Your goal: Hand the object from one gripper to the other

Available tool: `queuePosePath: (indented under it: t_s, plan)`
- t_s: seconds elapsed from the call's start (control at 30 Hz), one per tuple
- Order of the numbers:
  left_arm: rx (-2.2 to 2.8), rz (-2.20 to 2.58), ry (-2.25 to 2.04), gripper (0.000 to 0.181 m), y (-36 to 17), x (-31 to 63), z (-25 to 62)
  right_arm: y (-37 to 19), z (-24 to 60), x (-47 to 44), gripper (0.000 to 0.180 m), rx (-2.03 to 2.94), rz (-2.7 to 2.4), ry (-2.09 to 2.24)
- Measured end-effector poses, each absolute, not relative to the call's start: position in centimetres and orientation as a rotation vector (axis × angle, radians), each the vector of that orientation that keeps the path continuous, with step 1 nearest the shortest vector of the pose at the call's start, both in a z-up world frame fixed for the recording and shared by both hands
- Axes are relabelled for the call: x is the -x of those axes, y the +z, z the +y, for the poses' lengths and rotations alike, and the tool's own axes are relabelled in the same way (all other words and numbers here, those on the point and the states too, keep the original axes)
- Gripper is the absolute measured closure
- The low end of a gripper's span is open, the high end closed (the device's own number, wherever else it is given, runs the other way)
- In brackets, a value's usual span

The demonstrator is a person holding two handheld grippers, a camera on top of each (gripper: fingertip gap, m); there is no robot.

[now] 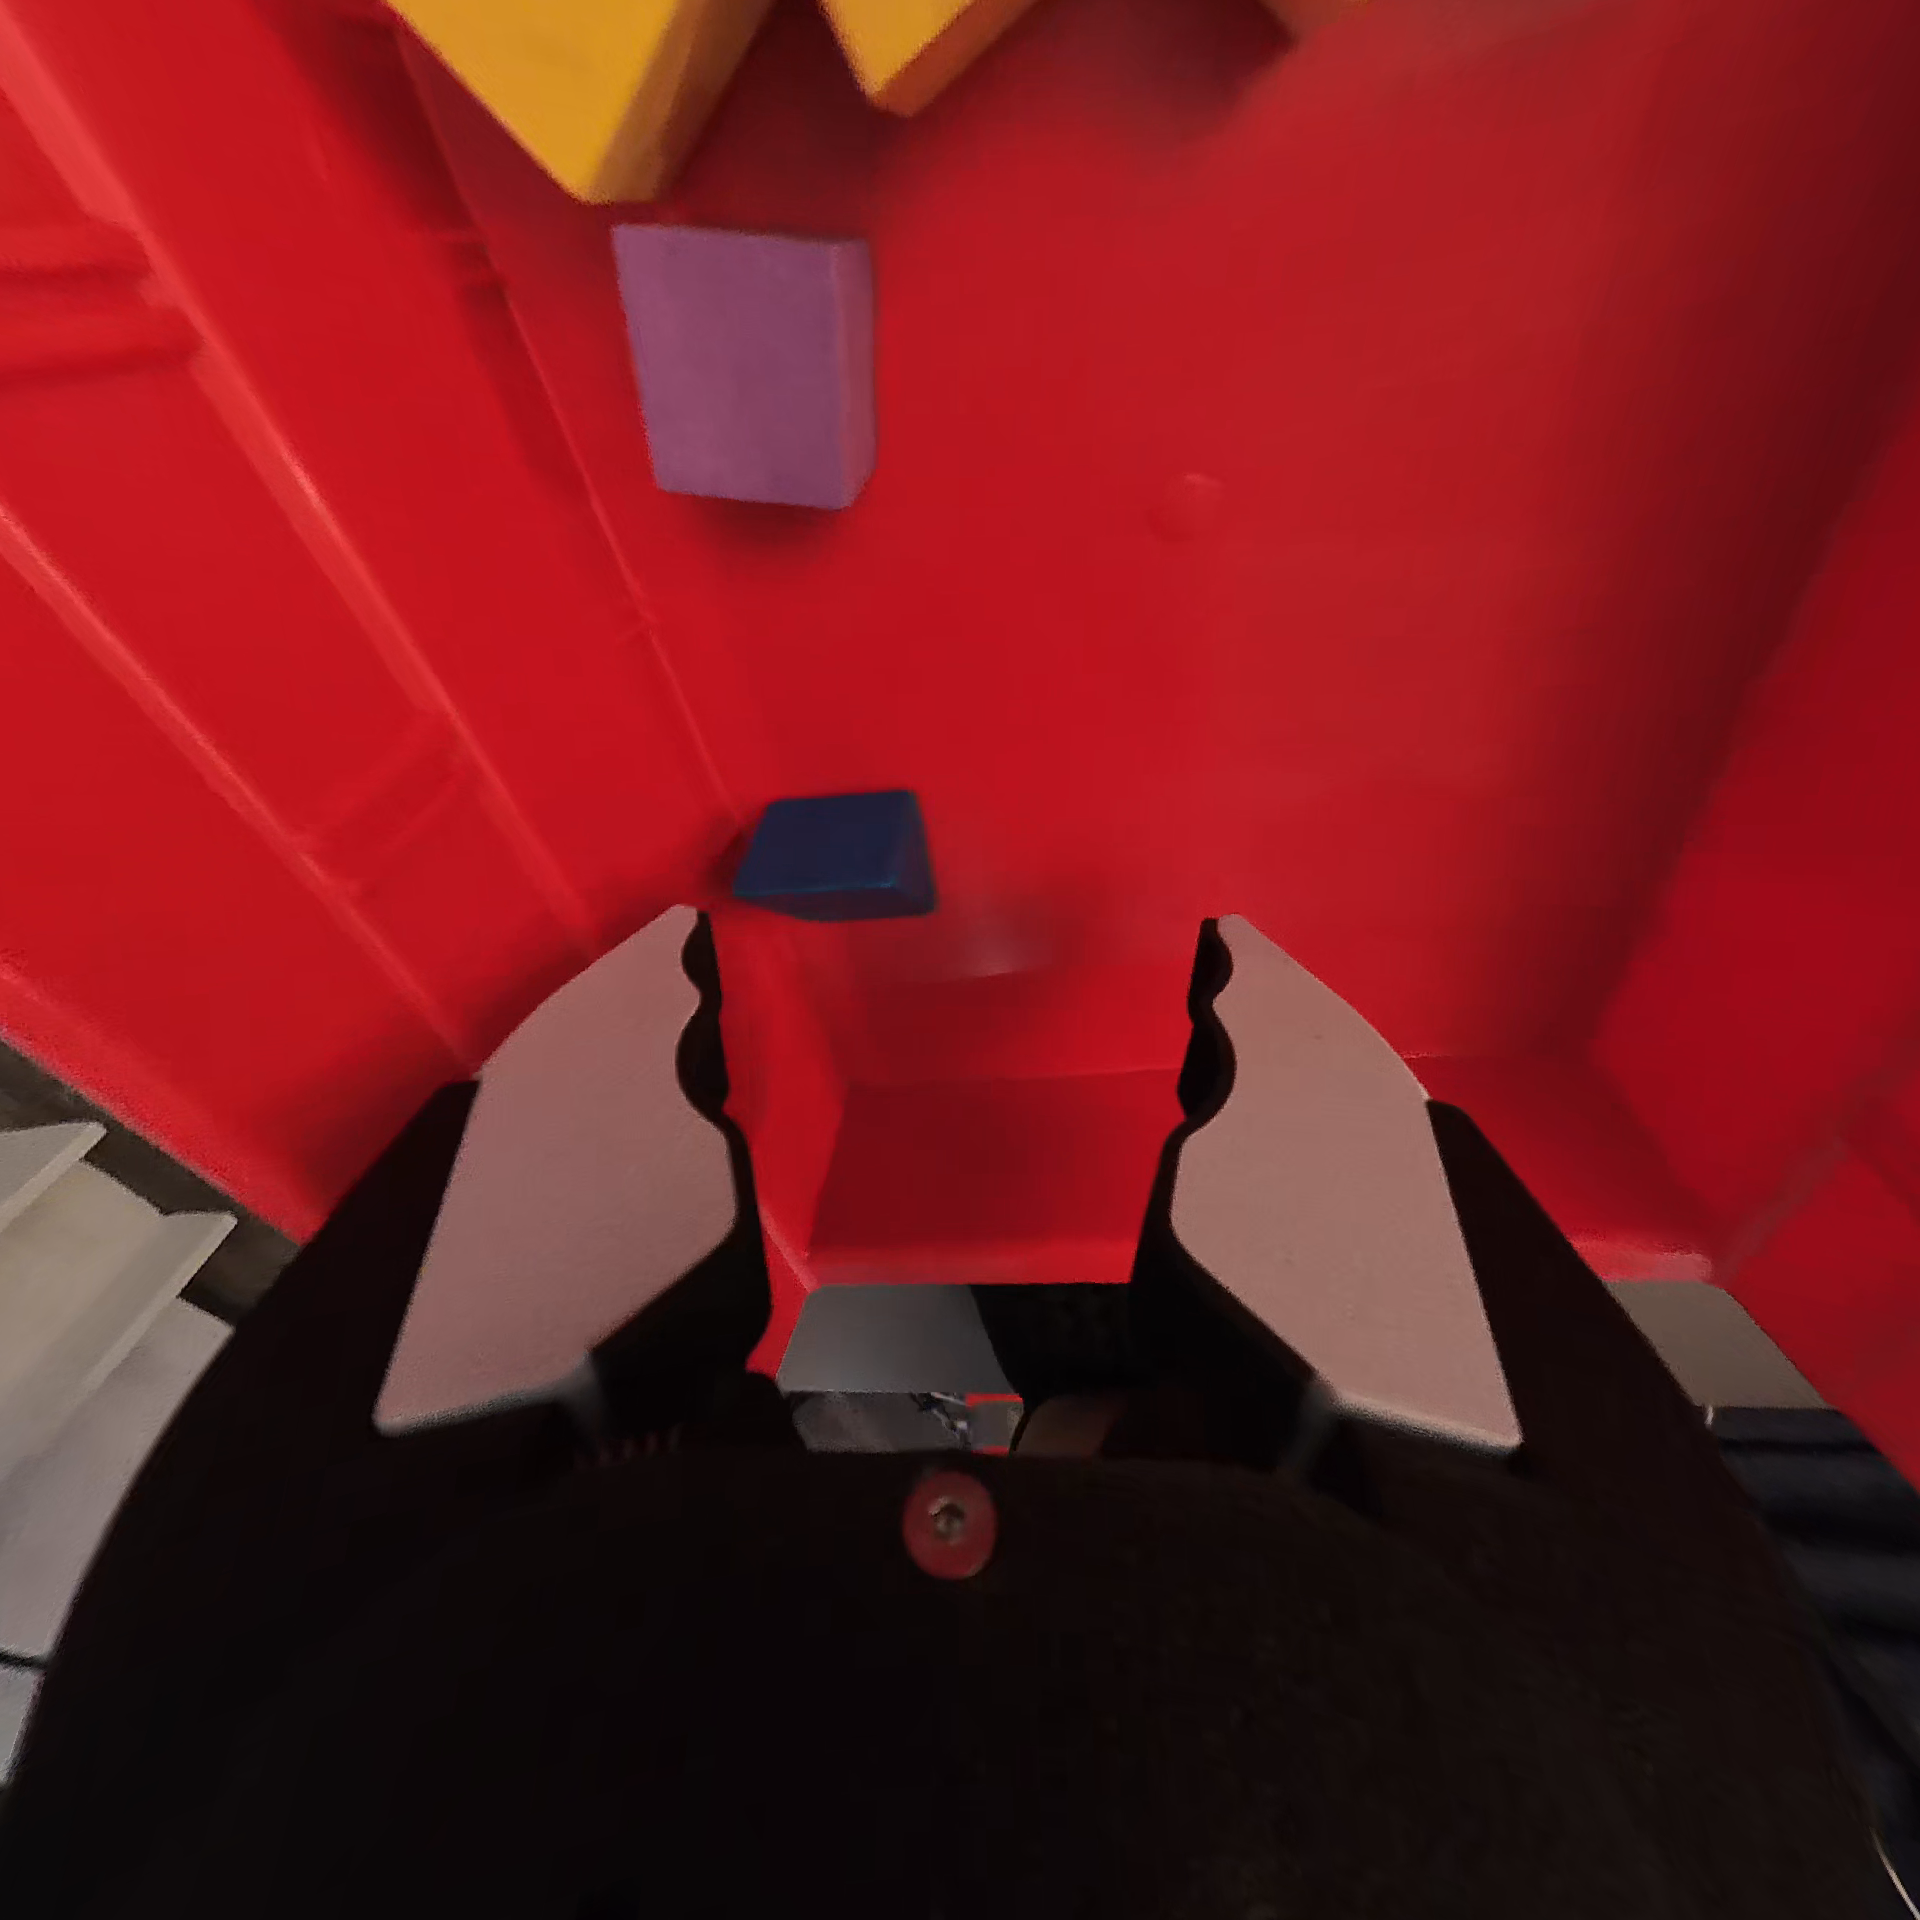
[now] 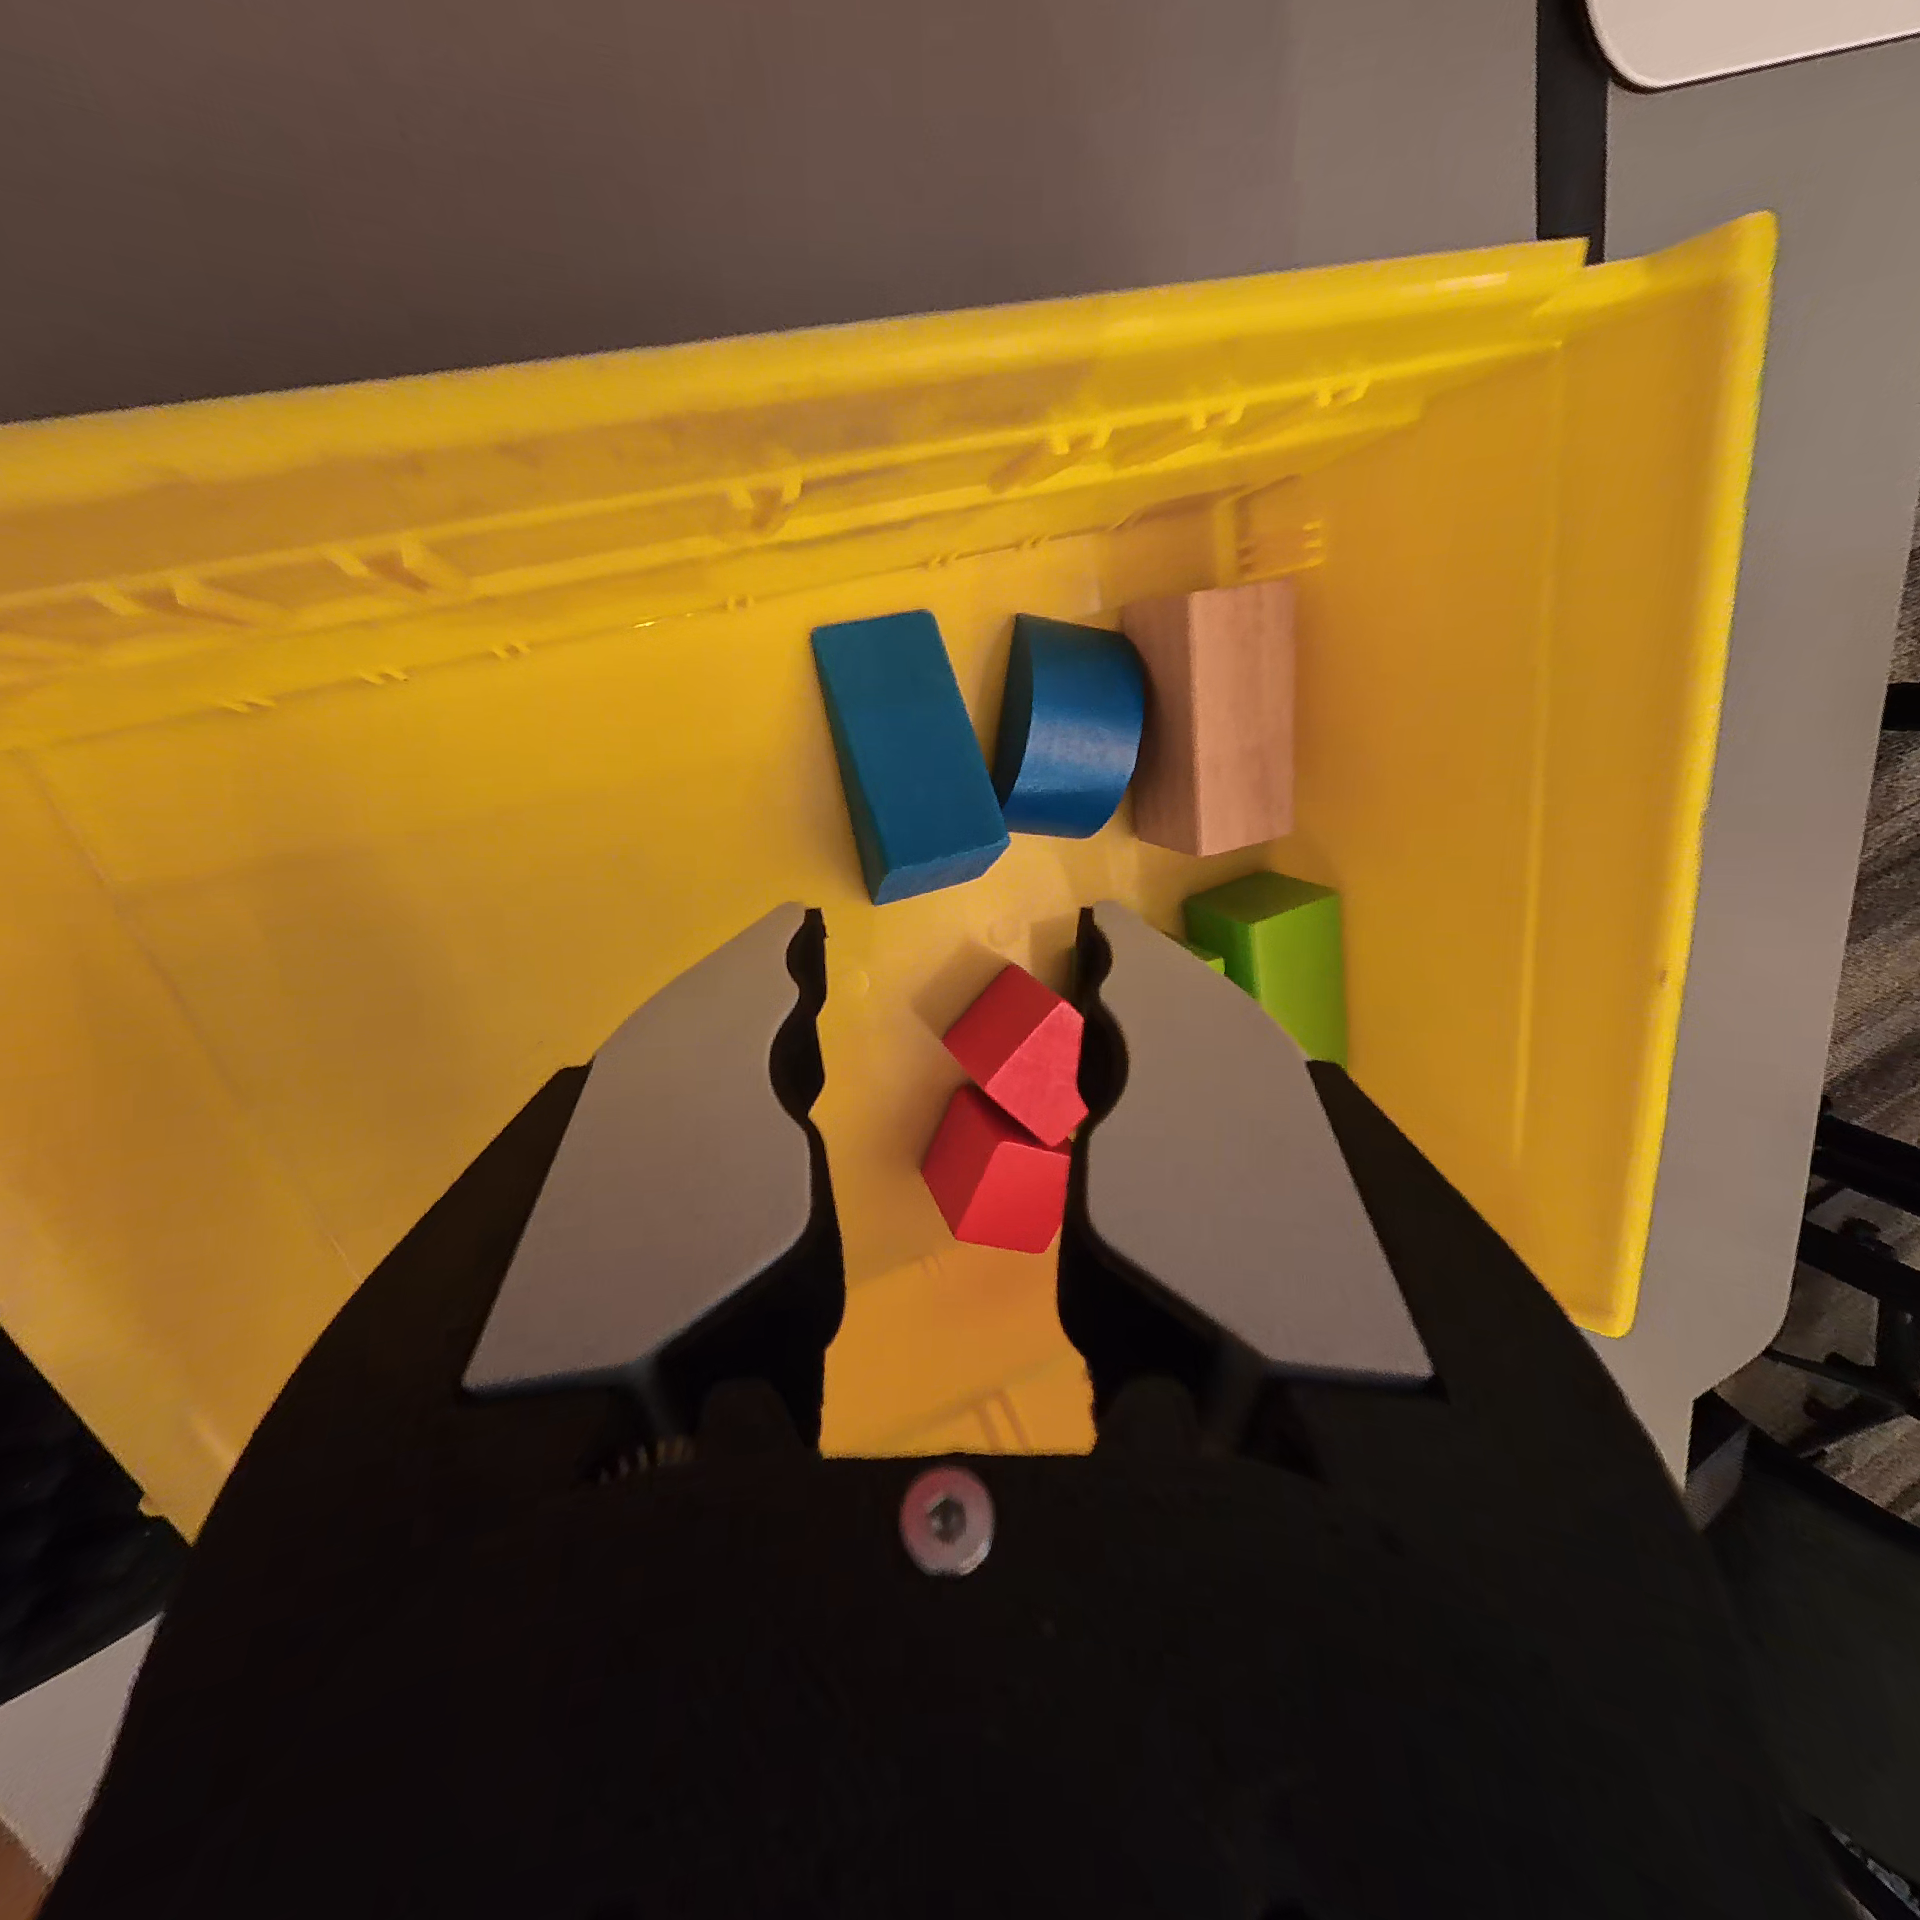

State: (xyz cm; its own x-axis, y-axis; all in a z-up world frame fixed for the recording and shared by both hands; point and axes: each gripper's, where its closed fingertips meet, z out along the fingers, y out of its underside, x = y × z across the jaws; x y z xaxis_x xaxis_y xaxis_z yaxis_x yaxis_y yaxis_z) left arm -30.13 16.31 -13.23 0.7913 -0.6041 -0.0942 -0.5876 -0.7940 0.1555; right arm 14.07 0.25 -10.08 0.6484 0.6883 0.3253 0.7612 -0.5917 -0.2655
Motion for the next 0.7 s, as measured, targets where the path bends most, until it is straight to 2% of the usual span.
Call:
queuePosePath:
  t_s: [0.53,0.63,0.7]
  plan:
    - [-2.821,-0.919,-0.2,0.102,-14.9,30.1,16.4,-10.6,-0.5,-13.5,0.137,2.517,-1.198,-0.222]
    - [-2.809,-0.909,-0.178,0.109,-15.1,30.2,16.4,-10.7,-0.6,-13.5,0.137,2.523,-1.203,-0.222]
    - [-2.803,-0.903,-0.157,0.124,-15.2,30.2,16.4,-10.9,-0.6,-13.5,0.137,2.531,-1.208,-0.217]
